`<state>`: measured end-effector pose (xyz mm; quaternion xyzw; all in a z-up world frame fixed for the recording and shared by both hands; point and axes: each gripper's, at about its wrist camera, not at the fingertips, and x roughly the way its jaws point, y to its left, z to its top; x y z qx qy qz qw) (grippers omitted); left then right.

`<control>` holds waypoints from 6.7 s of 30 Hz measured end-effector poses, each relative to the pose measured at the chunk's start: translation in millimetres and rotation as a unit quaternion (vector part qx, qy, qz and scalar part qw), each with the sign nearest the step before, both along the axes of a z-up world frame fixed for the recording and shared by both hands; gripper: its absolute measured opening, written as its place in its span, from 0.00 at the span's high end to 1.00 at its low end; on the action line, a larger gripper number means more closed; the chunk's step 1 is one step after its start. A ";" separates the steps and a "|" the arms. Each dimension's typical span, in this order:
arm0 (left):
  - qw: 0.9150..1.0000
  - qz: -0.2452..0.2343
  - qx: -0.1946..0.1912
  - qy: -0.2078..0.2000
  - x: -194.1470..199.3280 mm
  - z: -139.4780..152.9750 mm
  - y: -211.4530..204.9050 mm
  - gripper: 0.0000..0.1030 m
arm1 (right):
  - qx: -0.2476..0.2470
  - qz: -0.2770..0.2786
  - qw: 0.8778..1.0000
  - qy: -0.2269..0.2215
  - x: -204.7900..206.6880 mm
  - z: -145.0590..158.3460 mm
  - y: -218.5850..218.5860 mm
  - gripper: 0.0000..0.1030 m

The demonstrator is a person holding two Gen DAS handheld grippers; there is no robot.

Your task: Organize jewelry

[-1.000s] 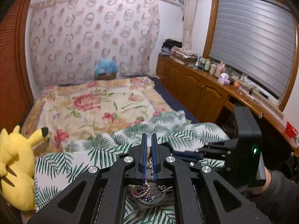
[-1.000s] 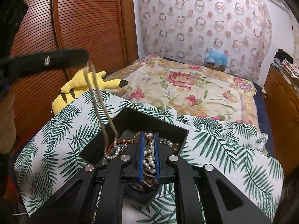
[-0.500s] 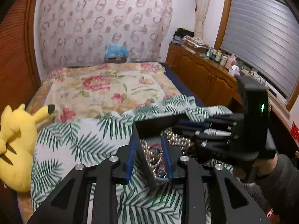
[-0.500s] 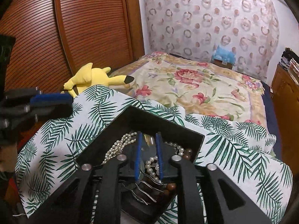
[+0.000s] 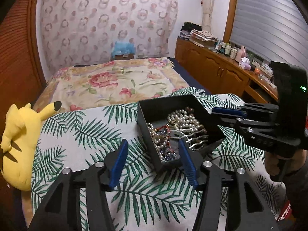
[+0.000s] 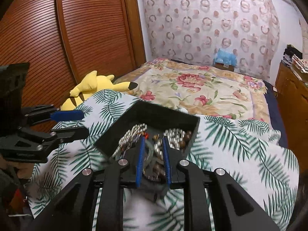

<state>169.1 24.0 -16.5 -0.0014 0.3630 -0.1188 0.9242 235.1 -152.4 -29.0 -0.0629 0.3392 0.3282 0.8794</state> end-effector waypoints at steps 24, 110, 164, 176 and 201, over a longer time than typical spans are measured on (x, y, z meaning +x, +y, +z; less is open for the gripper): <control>1.000 -0.002 0.005 0.006 -72.0 -34.2 -11.1 0.14 | -0.034 -0.024 0.999 0.028 -106.8 -46.4 -33.4 0.71; 0.998 -0.054 0.006 -0.024 -48.1 -17.8 -37.9 0.86 | -0.028 -0.029 0.997 -0.063 -73.9 24.8 -11.4 0.83; 0.999 0.023 0.029 -0.032 48.7 -11.2 -46.9 0.30 | -0.003 -0.122 0.992 -0.038 -5.4 -16.2 -49.4 0.35; 0.997 0.037 0.045 -0.049 11.6 -3.6 -42.2 0.08 | 0.004 -0.161 0.985 -0.061 -17.5 -15.8 -59.7 0.03; 0.993 0.067 0.033 -0.086 -89.3 27.3 -37.6 0.08 | 0.051 -0.197 0.973 -0.111 -125.7 15.8 -65.5 0.03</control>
